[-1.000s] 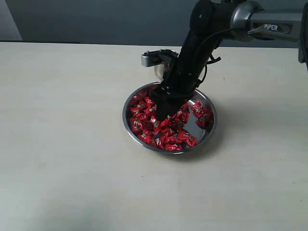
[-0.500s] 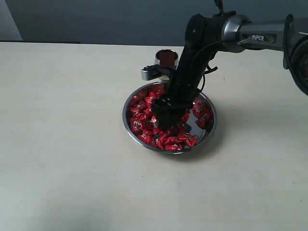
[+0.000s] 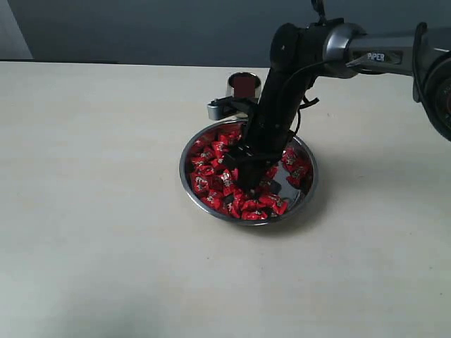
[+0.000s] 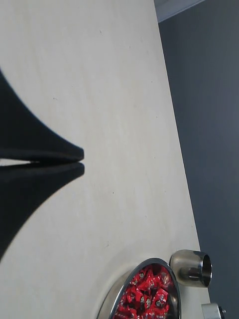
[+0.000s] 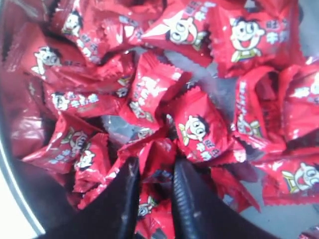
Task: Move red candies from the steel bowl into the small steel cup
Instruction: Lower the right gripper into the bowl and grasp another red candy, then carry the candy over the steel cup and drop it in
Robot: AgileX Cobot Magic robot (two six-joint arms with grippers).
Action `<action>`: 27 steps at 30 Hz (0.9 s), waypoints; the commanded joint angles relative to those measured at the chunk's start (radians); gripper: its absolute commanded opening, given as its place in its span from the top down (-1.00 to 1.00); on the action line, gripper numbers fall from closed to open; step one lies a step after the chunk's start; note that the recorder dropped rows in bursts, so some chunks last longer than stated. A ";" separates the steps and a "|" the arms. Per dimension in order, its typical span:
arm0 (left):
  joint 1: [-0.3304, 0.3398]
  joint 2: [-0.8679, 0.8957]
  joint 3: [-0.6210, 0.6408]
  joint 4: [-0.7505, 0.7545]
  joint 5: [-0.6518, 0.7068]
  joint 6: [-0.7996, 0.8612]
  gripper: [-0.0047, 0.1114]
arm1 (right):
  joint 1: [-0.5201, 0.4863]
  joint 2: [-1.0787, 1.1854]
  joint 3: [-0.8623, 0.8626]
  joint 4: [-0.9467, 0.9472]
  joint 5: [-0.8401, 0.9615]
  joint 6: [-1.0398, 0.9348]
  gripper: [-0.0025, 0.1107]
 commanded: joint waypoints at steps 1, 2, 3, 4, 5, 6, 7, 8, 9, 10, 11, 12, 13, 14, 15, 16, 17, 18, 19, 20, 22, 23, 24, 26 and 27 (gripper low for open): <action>-0.003 -0.004 -0.001 -0.001 -0.009 -0.004 0.91 | -0.001 -0.061 0.000 -0.035 0.001 -0.016 0.97; -0.003 -0.004 -0.001 -0.001 -0.009 -0.004 0.91 | -0.001 -0.074 0.000 -0.046 0.001 -0.016 0.97; -0.003 -0.004 -0.001 -0.001 -0.009 -0.004 0.91 | -0.001 -0.091 0.000 -0.061 -0.009 -0.016 0.97; -0.003 -0.004 -0.001 -0.001 -0.009 -0.004 0.91 | -0.001 -0.107 0.000 -0.079 -0.030 -0.016 0.97; -0.003 -0.004 -0.001 -0.001 -0.009 -0.004 0.91 | -0.001 -0.123 0.000 -0.096 -0.052 -0.016 0.97; -0.003 -0.004 -0.001 -0.001 -0.009 -0.004 0.91 | -0.001 -0.136 0.000 -0.111 -0.081 -0.016 0.97; -0.003 -0.004 -0.001 -0.001 -0.009 -0.004 0.91 | -0.002 -0.145 0.000 -0.122 -0.112 -0.016 0.97; -0.003 -0.004 -0.001 -0.001 -0.009 -0.004 0.91 | -0.003 -0.155 0.000 -0.135 -0.174 -0.016 0.97; -0.003 -0.004 -0.001 -0.001 -0.009 -0.004 0.91 | -0.007 -0.159 0.000 -0.146 -0.214 -0.016 0.97; -0.003 -0.004 -0.001 -0.001 -0.009 -0.004 0.91 | -0.010 -0.164 0.000 -0.155 -0.270 -0.016 0.97; -0.003 -0.004 -0.001 -0.001 -0.009 -0.004 0.91 | -0.012 -0.164 0.000 -0.162 -0.332 -0.014 0.97; -0.003 -0.004 -0.001 -0.001 -0.009 -0.004 0.91 | -0.017 -0.164 0.000 -0.174 -0.386 -0.014 0.97; -0.003 -0.004 -0.001 -0.001 -0.009 -0.004 0.91 | -0.021 -0.164 0.000 -0.185 -0.453 -0.014 0.97; -0.003 -0.004 -0.001 -0.001 -0.009 -0.004 0.91 | -0.034 -0.160 0.000 -0.195 -0.568 -0.014 0.97; -0.003 -0.004 -0.001 -0.001 -0.009 -0.004 0.91 | -0.036 -0.158 0.000 -0.195 -0.606 -0.014 0.97; -0.003 -0.004 -0.001 -0.001 -0.009 -0.004 0.91 | -0.051 -0.151 0.000 -0.190 -0.675 -0.014 0.97; -0.003 -0.004 -0.001 -0.001 -0.009 -0.004 0.91 | -0.060 -0.145 0.000 -0.184 -0.696 -0.014 0.97; -0.003 -0.004 -0.001 -0.001 -0.009 -0.004 0.91 | -0.074 -0.133 -0.010 -0.184 -0.724 -0.014 0.97; -0.003 -0.004 -0.001 -0.001 -0.009 -0.004 0.91 | -0.082 -0.120 -0.022 -0.182 -0.732 -0.014 0.97; -0.003 -0.004 -0.001 -0.001 -0.009 -0.004 0.91 | -0.091 -0.096 -0.057 -0.167 -0.728 -0.014 0.97; -0.003 -0.004 -0.001 -0.001 -0.009 -0.004 0.91 | -0.094 -0.057 -0.126 -0.156 -0.717 -0.014 0.97; -0.003 -0.004 -0.001 -0.001 -0.009 -0.004 0.91 | -0.094 -0.029 -0.173 -0.142 -0.693 -0.014 0.97; -0.003 -0.004 -0.001 -0.001 -0.009 -0.004 0.91 | -0.094 -0.008 -0.207 -0.126 -0.677 -0.014 0.97; -0.003 -0.004 -0.001 -0.001 -0.009 -0.004 0.91 | -0.094 0.047 -0.285 -0.103 -0.638 -0.014 0.97; -0.003 -0.004 -0.001 -0.001 -0.009 -0.004 0.91 | -0.094 0.076 -0.328 -0.101 -0.598 -0.014 0.97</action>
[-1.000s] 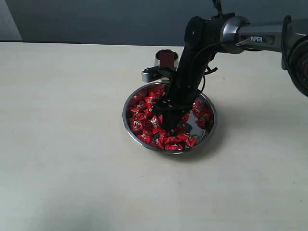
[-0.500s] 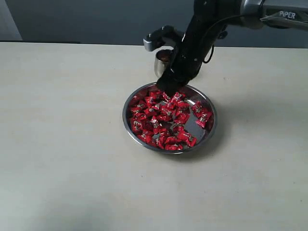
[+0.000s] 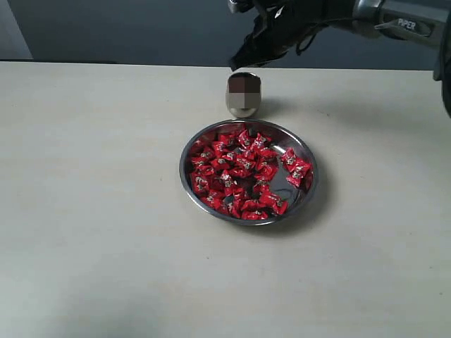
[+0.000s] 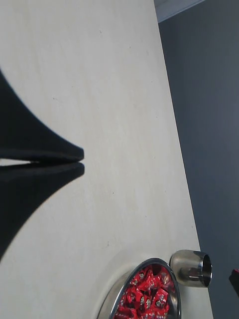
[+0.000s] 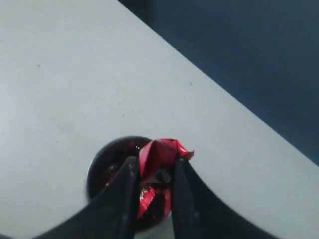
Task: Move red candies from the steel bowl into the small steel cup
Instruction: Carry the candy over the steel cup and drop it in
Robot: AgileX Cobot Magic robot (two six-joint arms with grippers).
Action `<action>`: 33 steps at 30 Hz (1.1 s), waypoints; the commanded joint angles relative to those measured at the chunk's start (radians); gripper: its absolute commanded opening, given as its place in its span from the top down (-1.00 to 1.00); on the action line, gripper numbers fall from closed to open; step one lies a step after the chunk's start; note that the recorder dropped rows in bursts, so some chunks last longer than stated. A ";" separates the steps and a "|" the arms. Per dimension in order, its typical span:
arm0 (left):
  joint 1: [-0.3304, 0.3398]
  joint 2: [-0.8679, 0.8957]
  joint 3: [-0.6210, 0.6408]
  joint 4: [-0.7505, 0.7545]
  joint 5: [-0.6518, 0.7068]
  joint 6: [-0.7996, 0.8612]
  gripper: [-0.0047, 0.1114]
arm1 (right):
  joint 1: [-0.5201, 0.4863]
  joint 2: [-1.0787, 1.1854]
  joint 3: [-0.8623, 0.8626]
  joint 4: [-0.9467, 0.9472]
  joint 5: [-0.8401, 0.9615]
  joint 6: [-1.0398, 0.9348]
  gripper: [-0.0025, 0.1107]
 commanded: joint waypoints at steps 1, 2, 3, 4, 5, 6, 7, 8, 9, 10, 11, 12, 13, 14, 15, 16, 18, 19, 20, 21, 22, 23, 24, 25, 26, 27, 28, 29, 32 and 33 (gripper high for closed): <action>-0.003 -0.004 -0.001 -0.001 -0.009 -0.004 0.91 | -0.005 0.080 -0.115 0.025 0.090 -0.007 0.97; -0.003 -0.004 -0.001 -0.001 -0.009 -0.004 0.91 | -0.005 0.101 -0.134 0.030 0.100 -0.007 0.97; -0.003 -0.004 -0.001 -0.001 -0.009 -0.004 0.91 | -0.005 0.115 -0.144 0.030 0.100 -0.007 0.97; -0.003 -0.004 -0.001 -0.001 -0.009 -0.004 0.91 | -0.005 0.117 -0.149 0.030 0.100 -0.003 0.97; -0.003 -0.004 -0.001 -0.001 -0.009 -0.004 0.91 | -0.005 0.124 -0.151 0.030 0.100 -0.003 0.96; -0.003 -0.004 -0.001 -0.001 -0.009 -0.004 0.91 | -0.005 0.125 -0.151 0.030 0.097 -0.003 0.92; -0.003 -0.004 -0.001 -0.001 -0.009 -0.004 0.91 | -0.005 0.125 -0.151 0.030 0.097 -0.003 0.87; -0.003 -0.004 -0.001 -0.001 -0.009 -0.004 0.91 | -0.005 0.126 -0.151 0.030 0.097 -0.001 0.80; -0.003 -0.004 -0.001 -0.001 -0.009 -0.004 0.91 | -0.005 0.126 -0.151 0.028 0.097 -0.001 0.71; -0.003 -0.004 -0.001 -0.001 -0.009 -0.004 0.91 | -0.005 0.126 -0.151 0.028 0.097 -0.001 0.63; -0.003 -0.004 -0.001 -0.001 -0.009 -0.004 0.91 | -0.005 0.126 -0.151 0.028 0.097 -0.001 0.55; -0.003 -0.004 -0.001 -0.001 -0.009 -0.004 0.91 | -0.005 0.126 -0.151 0.028 0.096 -0.001 0.49; -0.003 -0.004 -0.001 -0.001 -0.009 -0.004 0.91 | -0.005 0.126 -0.151 0.028 0.096 -0.001 0.46; -0.003 -0.004 -0.001 -0.001 -0.009 -0.004 0.91 | -0.005 0.126 -0.151 0.028 0.096 0.001 0.43; -0.003 -0.004 -0.001 -0.001 -0.009 -0.004 0.91 | -0.005 0.126 -0.151 0.028 0.096 0.001 0.42; -0.003 -0.004 -0.001 -0.001 -0.009 -0.004 0.91 | -0.005 0.126 -0.151 0.028 0.096 0.001 0.40; -0.003 -0.004 -0.001 -0.001 -0.009 -0.004 0.91 | -0.005 0.126 -0.153 0.026 0.096 0.001 0.34; -0.003 -0.004 -0.001 -0.001 -0.009 -0.004 0.91 | -0.005 0.124 -0.153 0.026 0.098 0.001 0.30; -0.003 -0.004 -0.001 -0.001 -0.009 -0.004 0.91 | -0.005 0.123 -0.153 0.026 0.098 0.001 0.24; -0.003 -0.004 -0.001 -0.001 -0.009 -0.004 0.91 | -0.005 0.121 -0.153 0.026 0.098 0.001 0.19; -0.003 -0.004 -0.001 -0.001 -0.009 -0.004 0.91 | -0.005 0.118 -0.153 0.026 0.098 0.001 0.15; -0.003 -0.004 -0.001 -0.001 -0.009 -0.004 0.91 | -0.005 0.114 -0.153 0.026 0.098 0.001 0.12; -0.003 -0.004 -0.001 -0.001 -0.009 -0.004 0.91 | -0.005 0.109 -0.153 0.026 0.102 0.001 0.11; -0.003 -0.004 -0.001 -0.001 -0.009 -0.004 0.91 | -0.005 0.103 -0.153 0.026 0.109 0.001 0.11; -0.003 -0.004 -0.001 -0.001 -0.009 -0.004 0.91 | -0.005 0.092 -0.153 0.026 0.133 0.001 0.11; -0.003 -0.004 -0.001 -0.001 -0.009 -0.004 0.91 | -0.005 0.081 -0.153 0.026 0.158 0.001 0.11; -0.003 -0.004 -0.001 -0.001 -0.009 -0.004 0.91 | -0.005 0.065 -0.153 0.026 0.203 0.001 0.12; -0.003 -0.004 -0.001 -0.001 -0.009 -0.004 0.91 | -0.005 0.034 -0.153 0.026 0.320 0.001 0.18; -0.003 -0.004 -0.001 -0.001 -0.009 -0.004 0.91 | -0.005 -0.001 -0.153 0.022 0.617 0.001 0.40; -0.003 -0.004 -0.001 -0.001 -0.009 -0.004 0.91 | -0.005 0.001 -0.145 0.022 0.672 0.001 0.42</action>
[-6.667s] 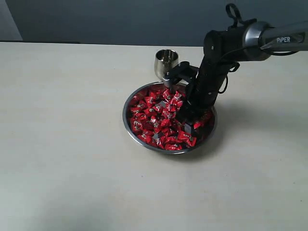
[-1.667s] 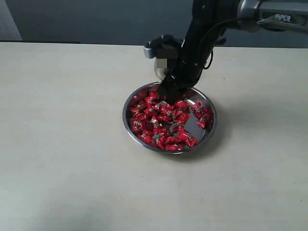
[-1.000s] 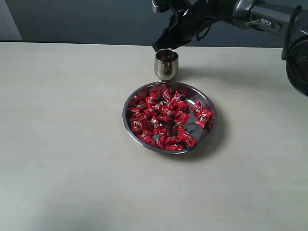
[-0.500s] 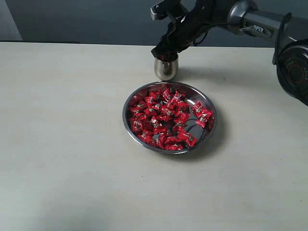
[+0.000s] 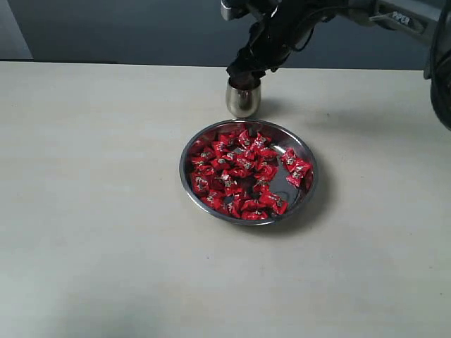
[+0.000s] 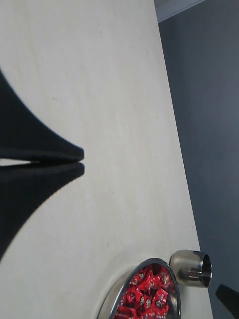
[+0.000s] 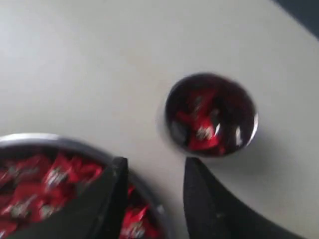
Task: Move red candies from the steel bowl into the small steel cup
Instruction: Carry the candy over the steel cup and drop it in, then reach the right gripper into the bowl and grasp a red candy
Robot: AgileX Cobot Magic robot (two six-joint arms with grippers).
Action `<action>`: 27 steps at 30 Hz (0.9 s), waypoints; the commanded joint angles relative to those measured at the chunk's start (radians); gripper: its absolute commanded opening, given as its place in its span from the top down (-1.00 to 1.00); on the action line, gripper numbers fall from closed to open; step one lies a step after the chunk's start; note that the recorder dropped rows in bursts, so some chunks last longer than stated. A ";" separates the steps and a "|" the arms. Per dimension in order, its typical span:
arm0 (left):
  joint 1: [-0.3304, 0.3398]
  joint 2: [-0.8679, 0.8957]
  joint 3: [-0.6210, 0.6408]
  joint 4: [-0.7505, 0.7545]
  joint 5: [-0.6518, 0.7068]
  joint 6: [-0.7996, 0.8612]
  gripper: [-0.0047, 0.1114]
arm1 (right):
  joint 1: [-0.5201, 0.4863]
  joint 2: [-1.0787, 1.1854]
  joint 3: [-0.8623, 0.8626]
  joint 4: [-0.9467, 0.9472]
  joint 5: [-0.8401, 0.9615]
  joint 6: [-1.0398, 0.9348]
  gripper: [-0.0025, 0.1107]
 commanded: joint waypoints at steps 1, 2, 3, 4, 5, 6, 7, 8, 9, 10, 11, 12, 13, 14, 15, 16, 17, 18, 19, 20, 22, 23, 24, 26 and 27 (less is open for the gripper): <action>-0.003 -0.004 -0.001 -0.001 -0.009 -0.004 0.91 | -0.005 -0.016 0.004 0.000 0.236 0.001 0.39; -0.003 -0.004 -0.001 -0.001 -0.009 -0.004 0.91 | -0.005 -0.012 0.016 0.004 0.236 0.014 0.34; -0.003 -0.004 -0.001 -0.001 -0.009 -0.004 0.91 | -0.005 -0.010 0.031 0.004 0.236 0.025 0.29; -0.003 -0.004 -0.001 -0.001 -0.009 -0.004 0.91 | -0.005 -0.008 0.069 0.004 0.236 0.043 0.17; -0.003 -0.004 -0.001 -0.001 -0.009 -0.004 0.91 | -0.003 -0.006 0.094 0.006 0.236 0.043 0.16; -0.003 -0.004 -0.001 -0.001 -0.009 -0.004 0.91 | -0.003 -0.006 0.130 0.006 0.236 0.043 0.16; -0.003 -0.004 -0.001 -0.001 -0.009 -0.004 0.91 | -0.003 -0.006 0.155 0.006 0.236 0.043 0.16; -0.003 -0.004 -0.001 -0.001 -0.009 -0.004 0.91 | -0.003 -0.006 0.186 0.006 0.236 0.043 0.16; -0.003 -0.004 -0.001 -0.001 -0.009 -0.004 0.91 | -0.003 -0.006 0.208 0.008 0.236 0.043 0.16; -0.003 -0.004 -0.001 -0.001 -0.009 -0.004 0.91 | -0.003 -0.006 0.237 0.023 0.236 0.041 0.16; -0.003 -0.004 -0.001 -0.001 -0.009 -0.004 0.91 | -0.003 -0.006 0.252 0.030 0.236 0.041 0.16; -0.003 -0.004 -0.001 -0.001 -0.009 -0.004 0.91 | -0.003 -0.004 0.272 0.033 0.236 0.033 0.16; -0.003 -0.004 -0.001 -0.001 -0.009 -0.004 0.91 | -0.003 -0.002 0.276 0.033 0.236 0.033 0.16; -0.003 -0.004 -0.001 -0.001 -0.009 -0.004 0.91 | -0.003 0.005 0.276 0.033 0.236 0.033 0.16; -0.003 -0.004 -0.001 -0.001 -0.009 -0.004 0.91 | -0.003 0.008 0.276 0.033 0.236 0.033 0.16; -0.003 -0.004 -0.001 -0.001 -0.009 -0.004 0.91 | -0.003 0.013 0.276 0.033 0.236 0.033 0.16; -0.003 -0.004 -0.001 -0.001 -0.009 -0.004 0.91 | -0.003 0.017 0.276 0.044 0.236 0.033 0.16; -0.003 -0.004 -0.001 -0.001 -0.009 -0.004 0.91 | -0.003 0.022 0.276 0.052 0.236 0.033 0.16; -0.003 -0.004 -0.001 -0.001 -0.009 -0.004 0.91 | -0.003 0.029 0.276 0.056 0.236 0.033 0.16; -0.003 -0.004 -0.001 -0.001 -0.009 -0.004 0.91 | 0.000 0.034 0.276 0.056 0.236 0.033 0.16; -0.003 -0.004 -0.001 -0.001 -0.009 -0.004 0.91 | 0.008 0.041 0.276 0.044 0.236 0.033 0.16; -0.003 -0.004 -0.001 -0.001 -0.009 -0.004 0.91 | 0.015 0.049 0.276 0.042 0.236 0.033 0.16; -0.003 -0.004 -0.001 -0.001 -0.009 -0.004 0.91 | 0.017 0.053 0.276 0.042 0.236 0.033 0.16; -0.003 -0.004 -0.001 -0.001 -0.009 -0.004 0.91 | 0.029 0.058 0.276 0.035 0.236 0.033 0.16; -0.003 -0.004 -0.001 -0.001 -0.009 -0.004 0.91 | 0.034 0.058 0.276 0.025 0.236 0.033 0.17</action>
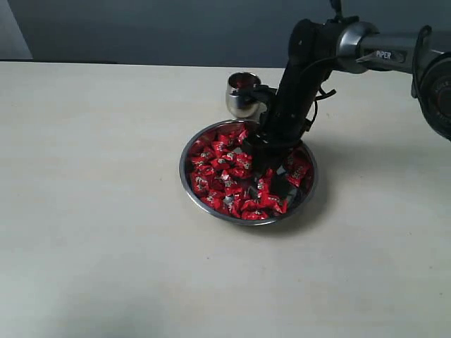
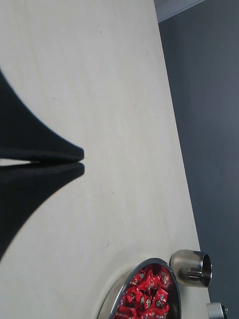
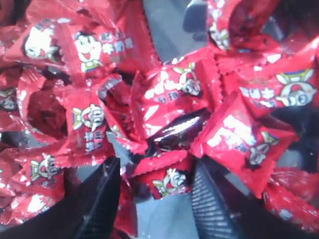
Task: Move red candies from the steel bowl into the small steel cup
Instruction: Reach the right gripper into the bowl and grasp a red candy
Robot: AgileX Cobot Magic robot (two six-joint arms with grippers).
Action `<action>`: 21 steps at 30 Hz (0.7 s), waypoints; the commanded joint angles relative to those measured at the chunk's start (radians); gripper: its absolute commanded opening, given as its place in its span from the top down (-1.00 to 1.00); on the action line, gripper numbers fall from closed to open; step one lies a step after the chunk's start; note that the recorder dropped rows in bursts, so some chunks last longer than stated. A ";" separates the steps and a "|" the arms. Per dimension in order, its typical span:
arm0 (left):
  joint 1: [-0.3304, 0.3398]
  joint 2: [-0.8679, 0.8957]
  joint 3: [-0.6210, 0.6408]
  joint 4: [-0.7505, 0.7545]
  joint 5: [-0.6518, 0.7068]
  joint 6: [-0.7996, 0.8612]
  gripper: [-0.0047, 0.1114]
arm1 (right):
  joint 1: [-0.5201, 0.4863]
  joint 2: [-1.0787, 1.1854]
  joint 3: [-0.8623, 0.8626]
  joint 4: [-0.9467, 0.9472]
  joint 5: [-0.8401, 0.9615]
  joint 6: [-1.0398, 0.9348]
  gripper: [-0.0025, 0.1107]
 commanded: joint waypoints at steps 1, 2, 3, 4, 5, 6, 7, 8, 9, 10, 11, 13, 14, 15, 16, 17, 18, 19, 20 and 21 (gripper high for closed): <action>-0.003 -0.004 -0.001 -0.001 -0.009 -0.004 0.91 | 0.027 0.014 0.003 -0.032 -0.004 -0.007 0.21; -0.003 -0.004 -0.001 -0.001 -0.009 -0.004 0.91 | 0.029 0.012 0.003 -0.042 -0.004 -0.007 0.31; -0.003 -0.004 -0.001 -0.001 -0.009 -0.004 0.91 | 0.031 0.012 0.003 -0.049 -0.004 -0.007 0.40; -0.003 -0.004 -0.001 -0.001 -0.009 -0.004 0.91 | 0.031 0.009 0.001 -0.051 -0.004 -0.007 0.53; -0.003 -0.004 -0.001 -0.001 -0.009 -0.004 0.91 | 0.031 0.006 0.001 -0.051 -0.004 -0.007 0.66; -0.003 -0.004 -0.001 -0.001 -0.009 -0.004 0.91 | 0.031 0.004 0.001 -0.053 -0.004 -0.007 0.77; -0.003 -0.004 -0.001 -0.001 -0.009 -0.004 0.91 | 0.031 -0.001 0.001 -0.059 -0.004 -0.007 0.88; -0.003 -0.004 -0.001 -0.001 -0.009 -0.004 0.91 | 0.031 -0.003 0.001 -0.066 -0.004 -0.007 0.98; -0.003 -0.004 -0.001 -0.001 -0.009 -0.004 0.91 | 0.031 -0.008 0.001 -0.071 -0.004 -0.007 0.97; -0.003 -0.004 -0.001 -0.001 -0.009 -0.004 0.91 | 0.031 -0.016 0.001 -0.073 -0.004 -0.005 0.97; -0.003 -0.004 -0.001 -0.001 -0.009 -0.004 0.91 | 0.031 -0.024 0.001 -0.073 -0.004 -0.005 0.97; -0.003 -0.004 -0.001 -0.001 -0.009 -0.004 0.91 | 0.031 -0.046 0.001 -0.073 -0.004 -0.005 0.97; -0.003 -0.004 -0.001 -0.001 -0.009 -0.004 0.91 | 0.031 -0.059 0.001 -0.075 -0.004 -0.005 0.97; -0.003 -0.004 -0.001 -0.001 -0.009 -0.004 0.91 | 0.031 -0.072 0.001 -0.075 -0.004 -0.005 0.97; -0.003 -0.004 -0.001 -0.001 -0.009 -0.004 0.91 | 0.031 -0.081 0.001 -0.075 -0.004 -0.005 0.97; -0.003 -0.004 -0.001 -0.001 -0.009 -0.004 0.91 | 0.031 -0.093 0.001 -0.079 -0.004 -0.005 0.97; -0.003 -0.004 -0.001 -0.001 -0.009 -0.004 0.91 | 0.031 -0.101 0.001 -0.081 -0.004 -0.005 0.97; -0.003 -0.004 -0.001 -0.001 -0.009 -0.004 0.91 | 0.031 -0.107 0.001 -0.081 -0.004 -0.005 0.97; -0.003 -0.004 -0.001 -0.001 -0.009 -0.004 0.91 | 0.031 -0.115 0.001 -0.083 -0.004 -0.005 0.97; -0.003 -0.004 -0.001 -0.001 -0.009 -0.004 0.91 | 0.031 -0.121 0.001 -0.085 -0.004 -0.005 0.97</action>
